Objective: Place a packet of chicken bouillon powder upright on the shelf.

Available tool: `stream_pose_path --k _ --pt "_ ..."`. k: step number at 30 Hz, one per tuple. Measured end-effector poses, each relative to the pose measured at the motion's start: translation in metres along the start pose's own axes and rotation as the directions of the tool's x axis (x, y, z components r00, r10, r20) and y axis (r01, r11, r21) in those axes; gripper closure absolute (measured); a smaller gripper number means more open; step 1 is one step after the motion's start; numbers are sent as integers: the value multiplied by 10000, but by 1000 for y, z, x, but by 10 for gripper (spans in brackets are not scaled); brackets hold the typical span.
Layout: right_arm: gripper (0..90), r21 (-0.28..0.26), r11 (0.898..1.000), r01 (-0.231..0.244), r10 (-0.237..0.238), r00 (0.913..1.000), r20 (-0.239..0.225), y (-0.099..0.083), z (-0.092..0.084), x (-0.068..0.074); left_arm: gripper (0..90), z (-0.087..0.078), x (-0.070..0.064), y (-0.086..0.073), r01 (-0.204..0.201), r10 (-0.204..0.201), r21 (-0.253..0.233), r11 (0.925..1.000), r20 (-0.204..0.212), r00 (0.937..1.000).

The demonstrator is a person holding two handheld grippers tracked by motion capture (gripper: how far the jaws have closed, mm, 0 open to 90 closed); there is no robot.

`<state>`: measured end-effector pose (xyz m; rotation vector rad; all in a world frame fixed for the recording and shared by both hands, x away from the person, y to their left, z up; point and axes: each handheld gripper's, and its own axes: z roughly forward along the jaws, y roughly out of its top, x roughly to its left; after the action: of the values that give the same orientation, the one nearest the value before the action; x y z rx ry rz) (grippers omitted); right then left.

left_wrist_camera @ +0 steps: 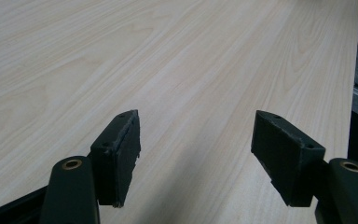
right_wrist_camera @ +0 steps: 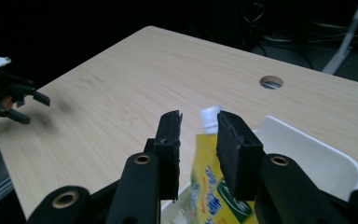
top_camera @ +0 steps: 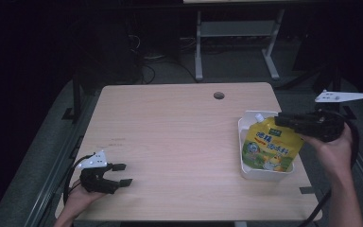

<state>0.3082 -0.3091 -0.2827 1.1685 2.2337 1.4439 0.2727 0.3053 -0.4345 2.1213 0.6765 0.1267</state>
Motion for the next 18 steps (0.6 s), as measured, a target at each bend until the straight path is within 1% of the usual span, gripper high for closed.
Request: stream_pose_path --k 5,11,18 --pt "670 214 9995 232 -226 9993 -304 5 13 11 315 -1 0 0 9 -9 4 10000 -18 10000" --pt "636 447 9979 470 -439 9968 -667 7 32 24 313 -1 1 0 40 -40 -9 10000 -17 10000" --pt "606 604 9971 453 -391 9941 -1008 5 50 36 307 -2 1 -1 90 -91 -34 10000 -65 9999"
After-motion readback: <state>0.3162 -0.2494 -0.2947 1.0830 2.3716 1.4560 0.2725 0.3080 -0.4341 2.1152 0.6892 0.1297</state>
